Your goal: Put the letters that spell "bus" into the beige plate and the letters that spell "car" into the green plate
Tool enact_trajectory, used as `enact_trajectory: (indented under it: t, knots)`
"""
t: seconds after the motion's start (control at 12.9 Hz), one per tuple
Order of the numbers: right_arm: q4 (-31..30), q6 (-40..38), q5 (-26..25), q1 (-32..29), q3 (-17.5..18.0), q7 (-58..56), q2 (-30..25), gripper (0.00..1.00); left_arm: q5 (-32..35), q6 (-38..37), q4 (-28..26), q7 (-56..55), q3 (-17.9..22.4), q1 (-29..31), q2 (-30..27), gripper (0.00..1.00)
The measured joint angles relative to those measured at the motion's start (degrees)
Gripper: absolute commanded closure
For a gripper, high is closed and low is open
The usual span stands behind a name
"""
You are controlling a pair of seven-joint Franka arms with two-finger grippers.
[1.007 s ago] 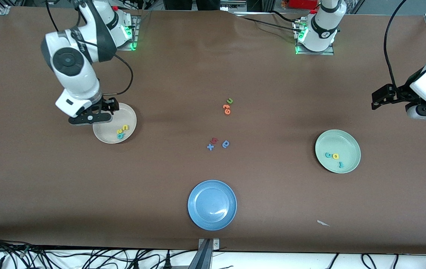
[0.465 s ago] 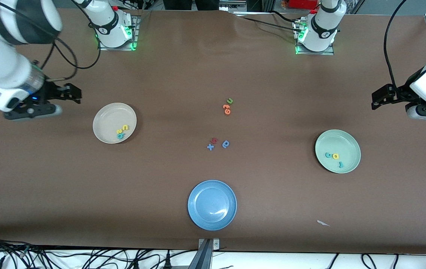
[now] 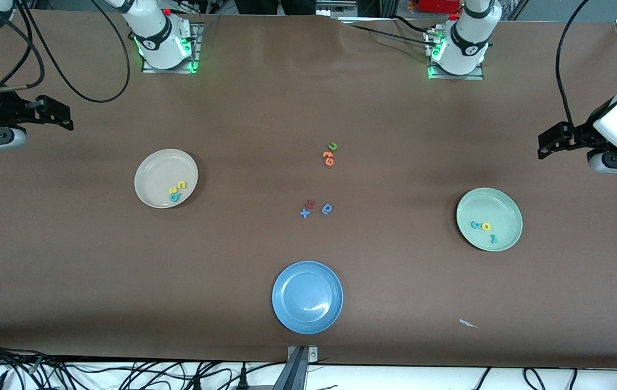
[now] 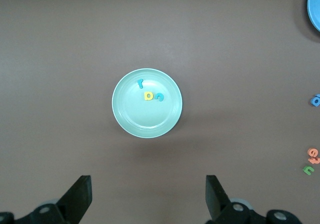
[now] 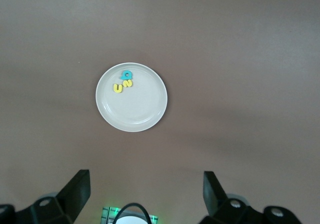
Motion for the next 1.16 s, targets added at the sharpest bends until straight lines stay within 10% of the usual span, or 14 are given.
enact_trajectory:
  t: [1.16]
  knots:
    - [2.31, -1.44, 0.19, 0.24, -1.56, -0.06, 2.18, 0.0, 0.0, 0.0, 0.0, 0.0, 0.0, -0.01, 0.0, 0.0]
